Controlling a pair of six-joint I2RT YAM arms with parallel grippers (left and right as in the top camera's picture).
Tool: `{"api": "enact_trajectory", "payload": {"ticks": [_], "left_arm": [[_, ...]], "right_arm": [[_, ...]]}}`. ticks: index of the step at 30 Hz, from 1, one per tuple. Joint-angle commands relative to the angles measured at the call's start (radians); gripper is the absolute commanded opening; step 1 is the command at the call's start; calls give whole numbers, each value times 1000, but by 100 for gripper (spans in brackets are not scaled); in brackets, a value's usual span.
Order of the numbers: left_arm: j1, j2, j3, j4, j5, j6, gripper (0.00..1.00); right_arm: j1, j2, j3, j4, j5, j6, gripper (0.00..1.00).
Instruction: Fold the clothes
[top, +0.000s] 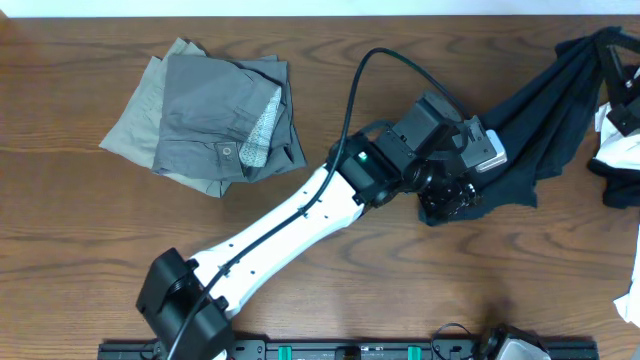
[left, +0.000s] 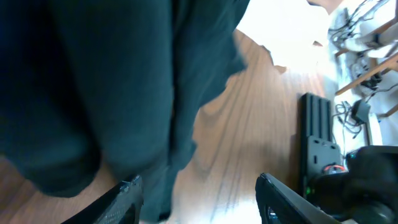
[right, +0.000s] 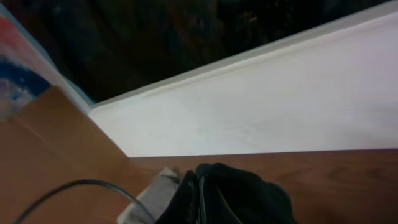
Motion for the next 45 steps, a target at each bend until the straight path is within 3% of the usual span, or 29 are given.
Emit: {"api": "enact_trajectory", "payload": {"ticks": [1, 5, 13, 22, 27, 45], "left_arm": [[-24, 26, 1, 0, -92, 2, 59], [-48, 25, 1, -4, -180, 2, 60], [-62, 26, 1, -6, -181, 3, 59], [-77, 27, 0, -3, -263, 29, 59], [-89, 27, 1, -2, -262, 29, 59], [-145, 117, 0, 130, -319, 55, 59]], "right_arm": [[25, -6, 7, 10, 25, 73, 1], [57, -6, 7, 2, 119, 92, 1], [110, -5, 7, -102, 399, 119, 1], [170, -3, 7, -107, 462, 228, 1], [222, -2, 7, -112, 552, 229, 1], [407, 7, 7, -9, 578, 293, 1]]}}
